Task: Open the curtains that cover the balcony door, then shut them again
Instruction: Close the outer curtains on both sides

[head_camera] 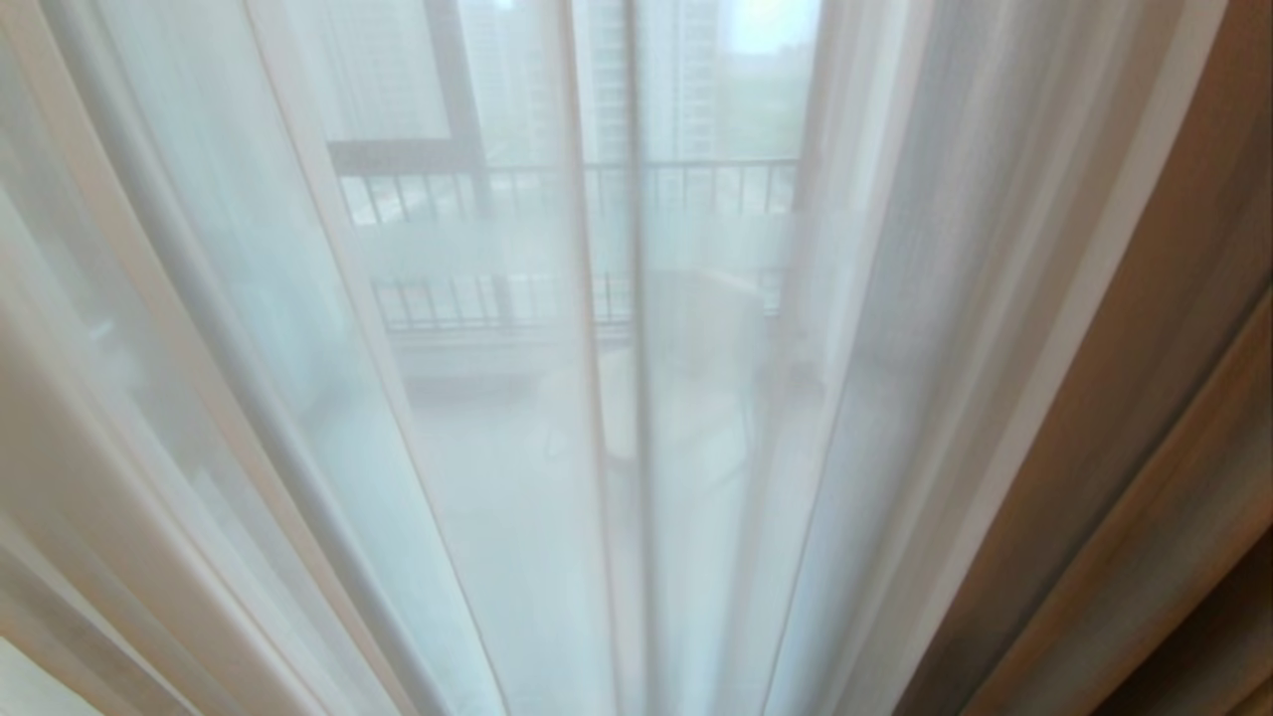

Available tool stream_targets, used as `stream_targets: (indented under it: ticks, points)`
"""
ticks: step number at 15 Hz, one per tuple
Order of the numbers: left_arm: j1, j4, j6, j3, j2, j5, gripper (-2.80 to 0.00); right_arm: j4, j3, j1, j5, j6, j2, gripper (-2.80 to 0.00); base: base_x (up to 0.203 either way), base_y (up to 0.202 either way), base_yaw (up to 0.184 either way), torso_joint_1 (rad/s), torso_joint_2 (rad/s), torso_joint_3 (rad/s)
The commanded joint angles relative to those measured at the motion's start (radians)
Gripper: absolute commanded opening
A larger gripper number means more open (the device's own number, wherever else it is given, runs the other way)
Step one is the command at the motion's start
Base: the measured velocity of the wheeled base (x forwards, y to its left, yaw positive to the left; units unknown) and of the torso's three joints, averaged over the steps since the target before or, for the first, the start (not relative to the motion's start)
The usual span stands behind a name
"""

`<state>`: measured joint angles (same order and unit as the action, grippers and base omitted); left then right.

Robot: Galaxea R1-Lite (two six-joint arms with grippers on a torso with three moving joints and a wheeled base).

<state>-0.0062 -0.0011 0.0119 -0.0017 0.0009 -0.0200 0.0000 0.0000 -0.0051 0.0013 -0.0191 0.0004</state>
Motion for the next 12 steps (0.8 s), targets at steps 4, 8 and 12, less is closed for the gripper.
stream_targets:
  ticks: [4, 8, 12]
  points:
    - [0.0, 0.001, 0.002, 0.0, -0.001, -0.001, -2.8, 0.0, 0.0, -0.001, 0.0, -0.001, 0.0, -2.8, 0.0, -0.191, 0.0, 0.003, 0.0, 0.003]
    - [0.0, 0.001, 0.0, 0.0, -0.001, -0.001, -2.8, 0.0, 0.0, 0.001, 0.0, -0.001, 0.0, -2.8, 0.0, -0.057, 0.0, 0.001, 0.0, 0.003]
    - [0.0, 0.001, -0.001, 0.0, -0.001, -0.001, -2.8, 0.0, 0.0, 0.001, 0.0, -0.001, 0.0, -2.8, 0.0, 0.0, 0.0, 0.0, 0.0, 0.0]
